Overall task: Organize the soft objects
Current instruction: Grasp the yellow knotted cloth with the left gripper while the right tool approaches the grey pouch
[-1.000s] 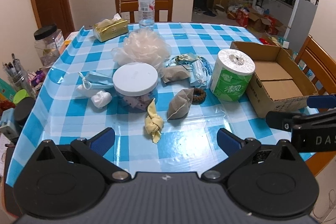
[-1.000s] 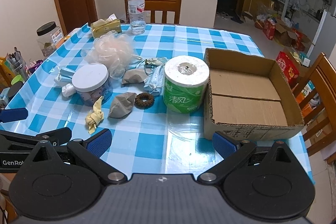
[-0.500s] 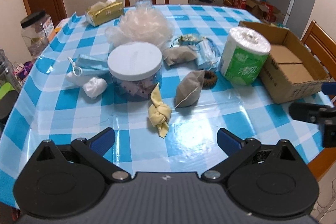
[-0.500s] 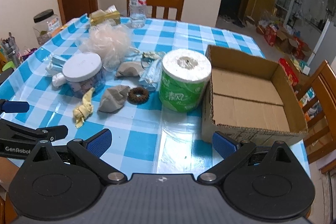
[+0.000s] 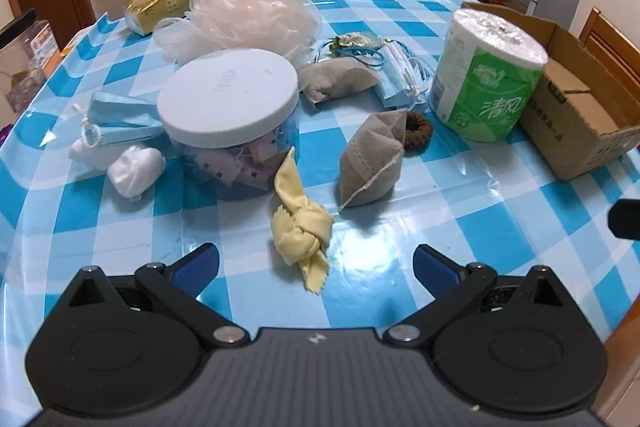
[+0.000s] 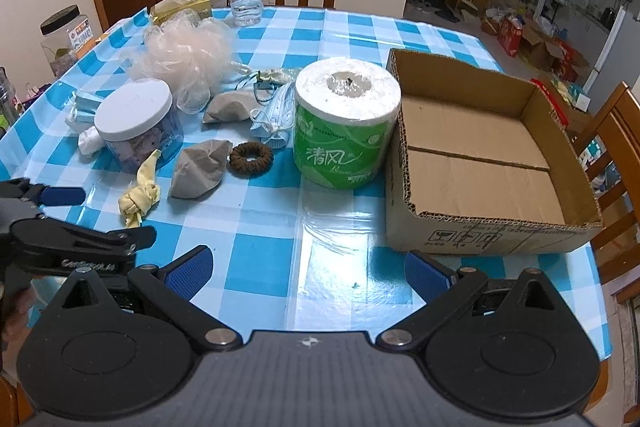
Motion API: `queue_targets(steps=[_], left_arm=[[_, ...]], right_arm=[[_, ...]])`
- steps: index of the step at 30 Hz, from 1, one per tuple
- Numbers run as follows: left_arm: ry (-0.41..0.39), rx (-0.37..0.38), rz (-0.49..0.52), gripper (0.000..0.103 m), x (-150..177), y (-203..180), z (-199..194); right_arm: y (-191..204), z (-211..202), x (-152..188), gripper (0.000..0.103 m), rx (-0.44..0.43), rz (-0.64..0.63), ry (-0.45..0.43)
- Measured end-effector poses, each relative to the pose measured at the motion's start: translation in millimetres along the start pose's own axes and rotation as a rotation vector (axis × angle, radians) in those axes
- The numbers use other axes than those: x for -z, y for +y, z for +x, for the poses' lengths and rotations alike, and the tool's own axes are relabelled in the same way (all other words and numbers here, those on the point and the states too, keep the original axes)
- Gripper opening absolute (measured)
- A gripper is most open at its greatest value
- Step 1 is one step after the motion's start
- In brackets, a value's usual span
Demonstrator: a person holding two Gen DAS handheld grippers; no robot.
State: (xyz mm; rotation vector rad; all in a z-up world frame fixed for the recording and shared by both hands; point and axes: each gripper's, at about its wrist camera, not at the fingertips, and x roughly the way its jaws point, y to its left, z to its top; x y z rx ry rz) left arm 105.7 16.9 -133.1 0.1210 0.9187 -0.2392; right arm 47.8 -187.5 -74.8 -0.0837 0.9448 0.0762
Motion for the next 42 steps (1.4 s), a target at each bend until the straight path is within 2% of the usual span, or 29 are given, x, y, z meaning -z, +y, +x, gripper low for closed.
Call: queue_targets(steps=[2,6,11,13,17,19,22,26,34,42], left_arm=[[0.009,0.004,0.013,0.099,-1.4,0.9,7.2],[0.037,0.027,0.009,0.080,-4.0,3.9,19.3],[0.034,0.023,0.001,0.076,-6.0,8.5,24.7],[0.034,0.027,0.004,0.065,-7.9,10.1,25.8],[0.032,0.045,0.002,0.059,-10.2,13.9,26.7],[0.028,0.041,0.019,0.047,-10.9,13.7,26.4],[0.023,0.050,0.040,0.036,-11.4,13.4,26.1],[0.020,0.055,0.055,0.030,-10.7,14.6,25.5],[0.042,0.081,0.013,0.029,-8.2,29.9,21.6],[0.052,0.012,-0.058,0.029,1.1,48.9,14.2]], right_arm=[[0.7,3.5,0.4,0.103,-0.003,0.001,0.009],[1.6,10.4,1.9,0.103,-0.010,0.008,0.029],[3.0,16.5,2.0,0.103,-0.005,0.012,0.047],[4.1,19.6,1.1,0.103,0.004,0.012,0.057],[6.1,22.5,0.0,0.103,0.003,0.015,0.064],[8.6,23.3,-1.0,0.103,0.007,0.010,0.066],[12.3,23.9,-2.6,0.103,0.010,0.011,0.067],[19.5,26.4,-5.5,0.103,0.016,0.006,0.071],[35.2,35.9,-13.7,0.103,-0.005,-0.012,0.071],[55.1,61.3,-25.0,0.103,-0.087,-0.072,0.090]])
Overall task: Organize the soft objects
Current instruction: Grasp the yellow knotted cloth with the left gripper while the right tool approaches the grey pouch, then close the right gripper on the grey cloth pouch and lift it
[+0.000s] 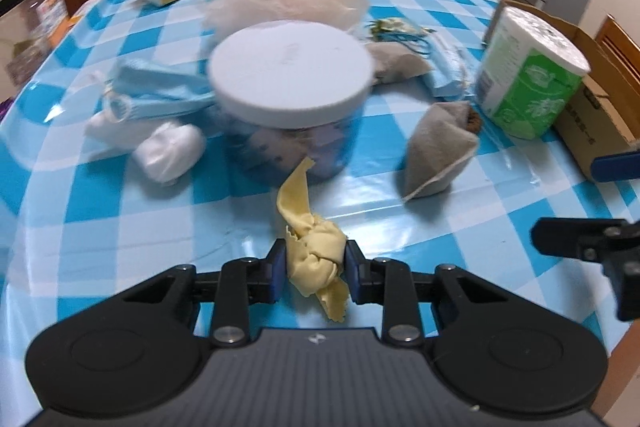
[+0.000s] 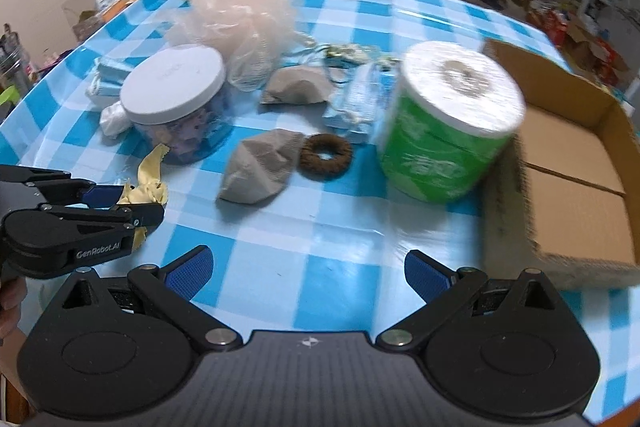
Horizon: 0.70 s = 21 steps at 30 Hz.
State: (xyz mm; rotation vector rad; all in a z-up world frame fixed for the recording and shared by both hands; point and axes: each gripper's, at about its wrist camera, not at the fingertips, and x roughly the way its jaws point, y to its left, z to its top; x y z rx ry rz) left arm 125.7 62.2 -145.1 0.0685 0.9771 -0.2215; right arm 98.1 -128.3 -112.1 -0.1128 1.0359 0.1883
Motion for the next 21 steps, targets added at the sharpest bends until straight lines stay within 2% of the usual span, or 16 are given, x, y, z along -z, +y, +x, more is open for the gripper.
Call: queue_targets(steps=[5,12,21], left_arm=[[0.010,-0.043,-0.057,0.028,3.0,9.7,-3.8],[0.015,-0.064,-0.102,0.029,3.6,11.6,-6.0],[0.021,-0.067,-0.141,0.028,3.4,12.6,-5.4]], right_arm=[[9.5,23.7,-13.2,0.100,-0.073,-0.044,0.020],[20.0,56.5,-31.2,0.089,-0.179,-0.069,0.071],[21.4,82.6,-46.7,0.086,-0.249,-0.037,0.098]])
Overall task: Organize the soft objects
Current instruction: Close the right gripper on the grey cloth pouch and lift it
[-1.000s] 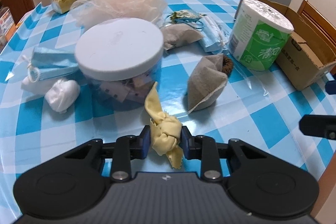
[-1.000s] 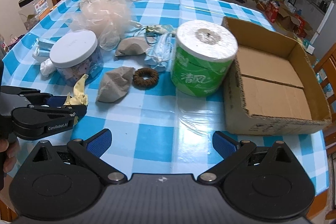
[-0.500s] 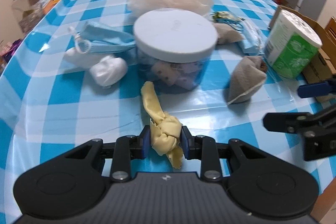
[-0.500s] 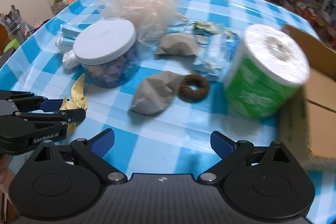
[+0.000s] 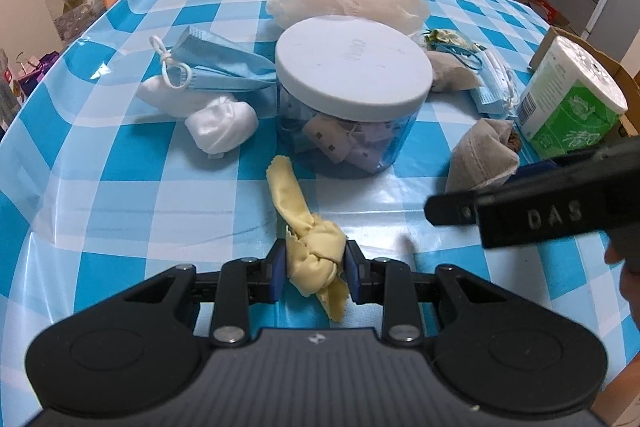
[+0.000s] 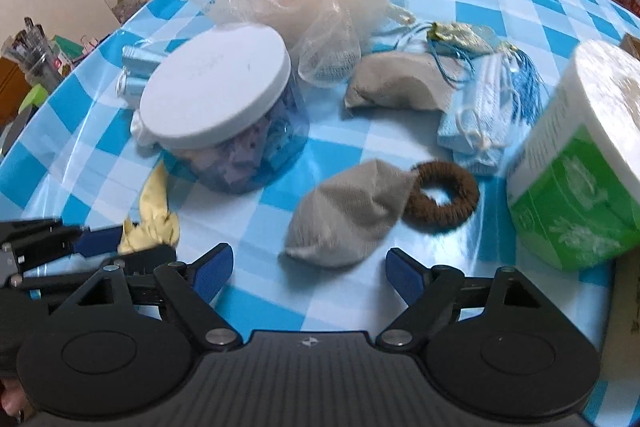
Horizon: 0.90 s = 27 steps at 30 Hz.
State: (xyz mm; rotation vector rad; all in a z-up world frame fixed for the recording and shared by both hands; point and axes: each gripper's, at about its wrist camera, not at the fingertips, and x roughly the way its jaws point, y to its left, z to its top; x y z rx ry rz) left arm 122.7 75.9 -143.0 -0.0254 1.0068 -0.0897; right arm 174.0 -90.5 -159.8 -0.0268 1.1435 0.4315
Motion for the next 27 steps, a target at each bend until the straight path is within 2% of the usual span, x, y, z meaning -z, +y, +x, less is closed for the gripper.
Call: queue_targets(steps=[10,13,18,21,27], left_arm=[[-0.001,-0.004,-0.006,0.029,-0.5,-0.4,0.5],[-0.003,-0.004,-0.002,0.029,-0.3,-0.4,0.6],[-0.003,0.001,0.007,0.026,0.4,0.6,-0.4],[-0.002,0.004,0.028,0.025,-0.7,1.2,-2.4],[-0.004,0.018,0.087,0.023,-5.6,1.1,-16.7]], right_arm=[[-0.4,9.7,-21.0,0.069,0.007,0.021,-0.028],[-2.4,10.4,-23.8,0.052,0.020,0.050,-0.040],[-3.9,7.3,-24.2,0.037,0.036,0.072,-0.055],[1.8,2.6,-20.8,0.034,0.054,0.034,-0.059],[9.9,-15.9,-12.1,0.033,0.066,-0.017,-0.072]])
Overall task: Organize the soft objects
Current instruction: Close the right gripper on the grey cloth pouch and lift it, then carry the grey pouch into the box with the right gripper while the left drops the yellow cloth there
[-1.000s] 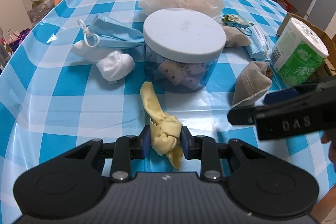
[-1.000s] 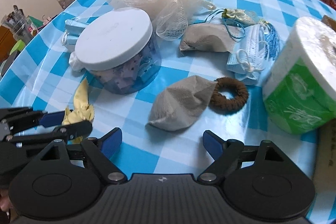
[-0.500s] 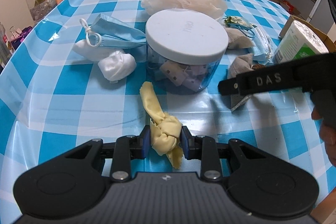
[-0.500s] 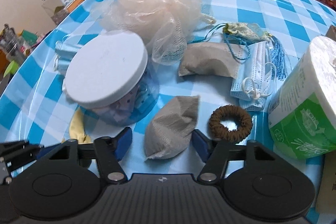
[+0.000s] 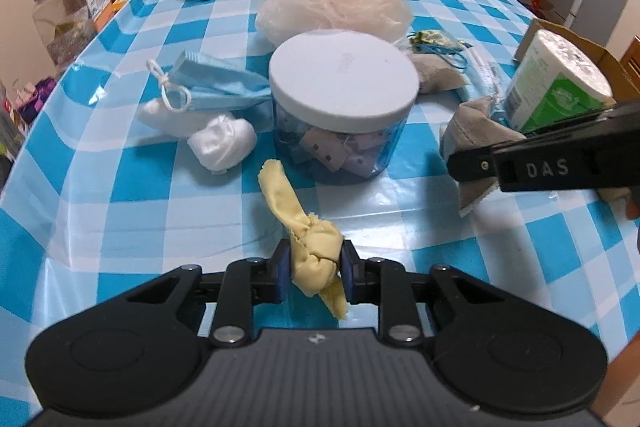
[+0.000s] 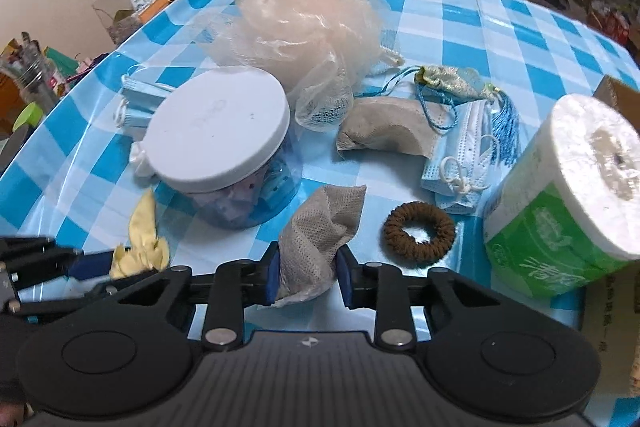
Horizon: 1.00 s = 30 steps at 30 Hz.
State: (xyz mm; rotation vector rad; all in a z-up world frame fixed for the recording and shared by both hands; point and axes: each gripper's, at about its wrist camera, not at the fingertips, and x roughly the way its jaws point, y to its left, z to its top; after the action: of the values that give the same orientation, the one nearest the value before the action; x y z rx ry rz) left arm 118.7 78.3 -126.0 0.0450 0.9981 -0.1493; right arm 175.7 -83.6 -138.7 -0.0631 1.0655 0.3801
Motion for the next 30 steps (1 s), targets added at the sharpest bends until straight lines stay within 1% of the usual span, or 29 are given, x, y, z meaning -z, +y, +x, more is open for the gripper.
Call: queue_targets(steps=[8,12,15,17,21,26,30], left_arm=[[-0.002,0.088,0.105,0.023,-11.0,-5.3,-35.6],[-0.015,0.129,0.160,0.023,-13.1,-17.6,-51.7],[-0.014,0.139,0.181,0.023,-14.9,-29.2,-58.8],[-0.018,0.148,0.192,0.023,-17.1,-39.7,-63.5],[-0.036,0.138,0.216,0.023,-23.1,-67.7,-69.5],[-0.061,0.123,0.195,0.023,-35.0,-105.4,-74.2],[-0.087,0.114,0.184,0.023,-42.0,-134.8,-78.1]], right_arm=[[5.1,-45.7,9.4,0.033,0.019,-0.038,-0.030],[4.8,-81.2,17.9,0.033,0.044,-0.040,-0.060],[-3.3,-109.5,24.7,0.033,0.061,-0.038,-0.095],[-13.3,-125.8,29.1,0.033,0.086,-0.033,-0.115],[-45.9,-151.3,37.9,0.033,0.135,-0.024,-0.140],[-94.2,-170.0,46.2,0.033,0.176,-0.033,-0.145],[-131.1,-179.2,47.1,0.033,0.224,-0.074,-0.153]])
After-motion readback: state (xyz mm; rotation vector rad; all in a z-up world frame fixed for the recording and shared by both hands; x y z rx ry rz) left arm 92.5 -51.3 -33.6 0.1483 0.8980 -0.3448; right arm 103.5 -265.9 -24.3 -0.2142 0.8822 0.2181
